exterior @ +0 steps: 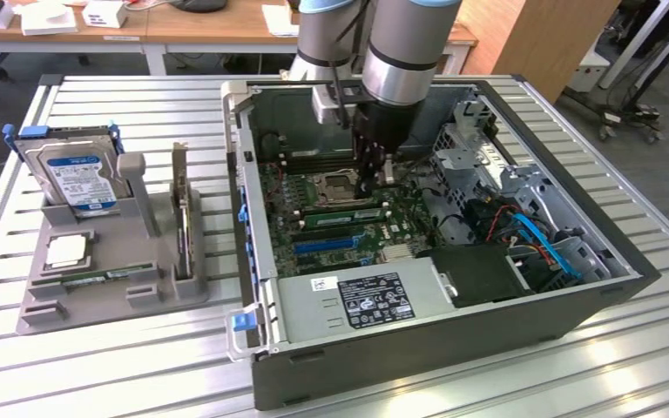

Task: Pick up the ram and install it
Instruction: 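Press down the ram until it locks into place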

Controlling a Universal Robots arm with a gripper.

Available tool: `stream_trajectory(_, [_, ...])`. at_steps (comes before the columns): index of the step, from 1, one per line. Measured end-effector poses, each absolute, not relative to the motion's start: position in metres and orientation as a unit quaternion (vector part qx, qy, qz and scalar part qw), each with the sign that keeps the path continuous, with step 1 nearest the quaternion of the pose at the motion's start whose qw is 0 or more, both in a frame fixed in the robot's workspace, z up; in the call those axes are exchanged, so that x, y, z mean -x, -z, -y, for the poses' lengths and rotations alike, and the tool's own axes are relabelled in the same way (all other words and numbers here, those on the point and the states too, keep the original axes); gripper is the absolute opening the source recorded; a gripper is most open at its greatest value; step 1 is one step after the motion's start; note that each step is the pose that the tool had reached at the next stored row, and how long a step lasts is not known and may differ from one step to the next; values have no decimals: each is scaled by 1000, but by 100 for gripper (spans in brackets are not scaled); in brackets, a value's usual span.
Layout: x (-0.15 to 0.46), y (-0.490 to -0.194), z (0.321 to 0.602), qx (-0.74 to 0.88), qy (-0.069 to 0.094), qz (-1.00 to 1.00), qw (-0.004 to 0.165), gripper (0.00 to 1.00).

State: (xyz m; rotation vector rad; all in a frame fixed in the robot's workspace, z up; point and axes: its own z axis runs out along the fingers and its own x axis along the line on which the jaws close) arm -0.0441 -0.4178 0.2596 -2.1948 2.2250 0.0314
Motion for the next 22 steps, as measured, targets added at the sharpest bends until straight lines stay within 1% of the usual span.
stream_trajectory(22, [50, -260, 418, 690, -10, -724, 8, 9])
